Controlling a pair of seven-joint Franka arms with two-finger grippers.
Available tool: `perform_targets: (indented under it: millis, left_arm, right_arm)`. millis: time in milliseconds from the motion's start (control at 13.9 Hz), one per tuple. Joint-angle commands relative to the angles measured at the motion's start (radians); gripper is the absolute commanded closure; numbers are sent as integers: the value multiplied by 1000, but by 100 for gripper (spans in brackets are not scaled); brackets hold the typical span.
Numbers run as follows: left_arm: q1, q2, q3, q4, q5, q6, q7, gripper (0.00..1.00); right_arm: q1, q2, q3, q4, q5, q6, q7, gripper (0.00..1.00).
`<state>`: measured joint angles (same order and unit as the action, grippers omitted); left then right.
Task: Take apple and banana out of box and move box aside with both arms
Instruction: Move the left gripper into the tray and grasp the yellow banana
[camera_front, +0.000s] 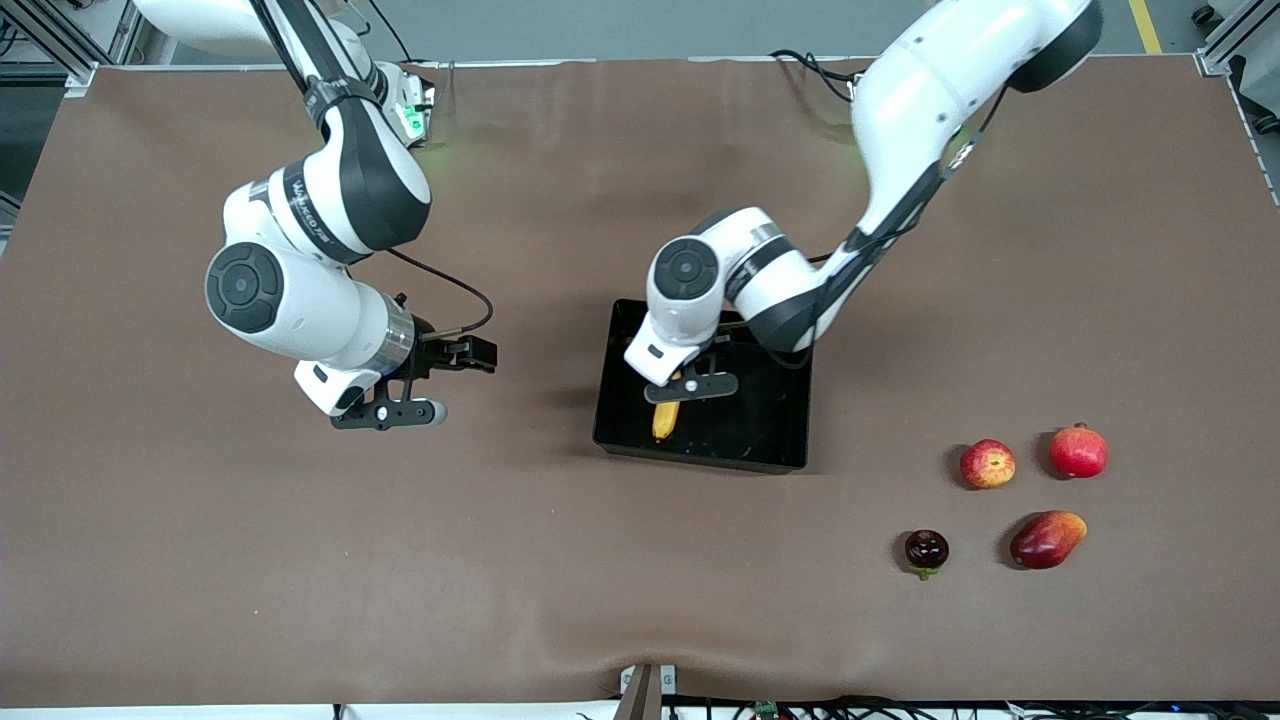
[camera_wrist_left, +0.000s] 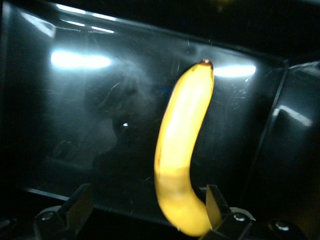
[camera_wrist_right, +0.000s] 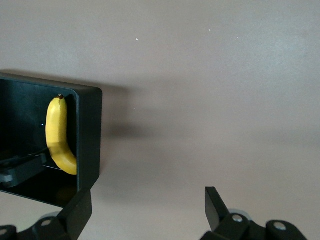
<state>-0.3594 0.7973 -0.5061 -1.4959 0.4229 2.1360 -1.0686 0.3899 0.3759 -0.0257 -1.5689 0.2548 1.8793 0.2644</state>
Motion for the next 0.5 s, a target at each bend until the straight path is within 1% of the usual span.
perform_targets:
  millis: [0,359,431]
  left_arm:
    - [-70,39,75,32,22,60,-18,0]
    - [-72,86,81,34,25,131,-13,2]
    - [-70,91,81,34,25,131,-2,13]
  right_arm:
    - [12,8,-13,4,18,4,12,0]
    - [13,8,-13,3,18,4,12,0]
    - [14,8,-13,3,18,4,12,0]
